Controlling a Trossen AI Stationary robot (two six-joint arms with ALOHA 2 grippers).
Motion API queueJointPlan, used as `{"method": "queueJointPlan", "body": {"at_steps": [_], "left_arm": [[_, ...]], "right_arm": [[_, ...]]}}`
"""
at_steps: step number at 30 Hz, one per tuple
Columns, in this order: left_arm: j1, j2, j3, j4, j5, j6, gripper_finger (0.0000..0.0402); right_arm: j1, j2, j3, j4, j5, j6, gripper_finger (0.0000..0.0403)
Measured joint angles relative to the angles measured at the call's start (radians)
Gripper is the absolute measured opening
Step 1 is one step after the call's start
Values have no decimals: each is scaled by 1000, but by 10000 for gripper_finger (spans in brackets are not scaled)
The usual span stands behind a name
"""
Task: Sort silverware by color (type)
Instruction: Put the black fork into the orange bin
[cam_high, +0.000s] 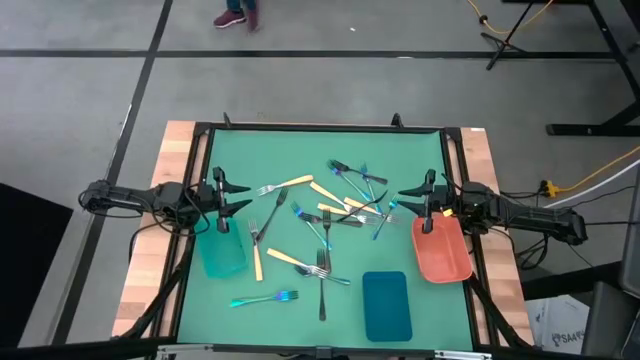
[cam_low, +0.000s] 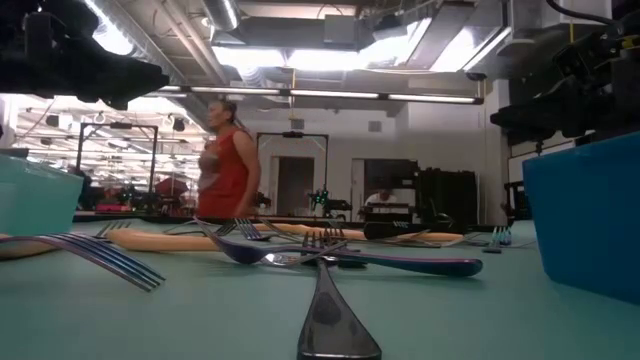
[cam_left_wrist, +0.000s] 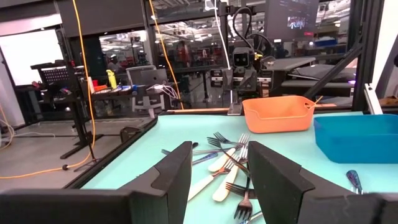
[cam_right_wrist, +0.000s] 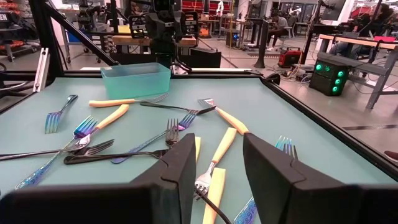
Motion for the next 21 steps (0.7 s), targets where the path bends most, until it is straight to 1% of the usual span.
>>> {"method": "queueJointPlan", "body": {"at_steps": [21], "left_arm": [[0,0,0,1,-2,0,151]], "right_arm": [[0,0,0,13,1,0,122]]}}
